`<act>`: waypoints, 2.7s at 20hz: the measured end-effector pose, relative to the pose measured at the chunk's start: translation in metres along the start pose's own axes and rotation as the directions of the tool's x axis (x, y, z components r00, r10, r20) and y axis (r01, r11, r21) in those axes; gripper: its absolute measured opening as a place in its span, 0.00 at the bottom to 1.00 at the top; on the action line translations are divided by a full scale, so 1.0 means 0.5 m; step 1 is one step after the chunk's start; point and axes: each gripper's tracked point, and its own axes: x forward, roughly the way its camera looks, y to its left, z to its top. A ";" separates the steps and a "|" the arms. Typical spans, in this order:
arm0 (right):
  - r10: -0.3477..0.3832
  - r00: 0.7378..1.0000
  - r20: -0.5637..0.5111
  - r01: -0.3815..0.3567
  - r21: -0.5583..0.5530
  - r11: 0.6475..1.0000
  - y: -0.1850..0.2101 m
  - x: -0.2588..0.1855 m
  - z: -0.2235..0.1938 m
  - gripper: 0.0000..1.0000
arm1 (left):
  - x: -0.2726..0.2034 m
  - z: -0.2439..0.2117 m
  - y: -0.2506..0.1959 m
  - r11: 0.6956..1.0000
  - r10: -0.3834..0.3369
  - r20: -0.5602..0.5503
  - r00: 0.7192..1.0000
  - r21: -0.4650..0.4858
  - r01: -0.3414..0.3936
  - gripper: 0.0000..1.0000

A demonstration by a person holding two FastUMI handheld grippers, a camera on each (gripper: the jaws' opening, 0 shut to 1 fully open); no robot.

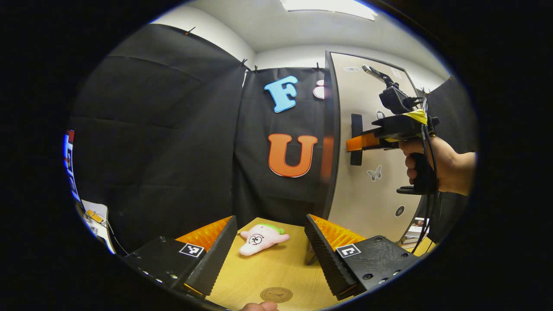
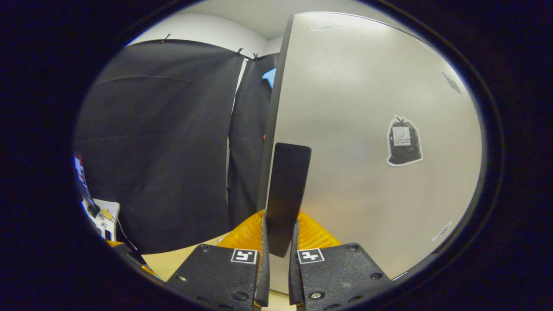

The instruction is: Open the cabinet door with the right hand, grasp the bottle in the cabinet with the left hand and place it on the coaster, then close the cabinet door with the right hand.

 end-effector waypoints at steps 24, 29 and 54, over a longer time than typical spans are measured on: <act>0.094 0.990 -0.102 -0.078 0.150 0.985 -0.063 -0.352 -0.057 0.15 | 0.094 -0.042 -0.224 0.978 -0.169 -0.083 0.982 0.109 0.177 0.95; 0.046 0.994 -0.099 -0.028 0.176 0.984 -0.144 -0.438 -0.086 0.15 | 0.113 0.034 -0.366 0.966 -0.220 0.012 0.976 0.145 0.216 0.94; -0.436 0.897 -0.072 0.440 0.232 0.867 -0.390 -0.555 -0.134 0.83 | 0.549 0.043 -0.643 0.965 -0.248 -0.017 0.969 0.082 0.248 0.95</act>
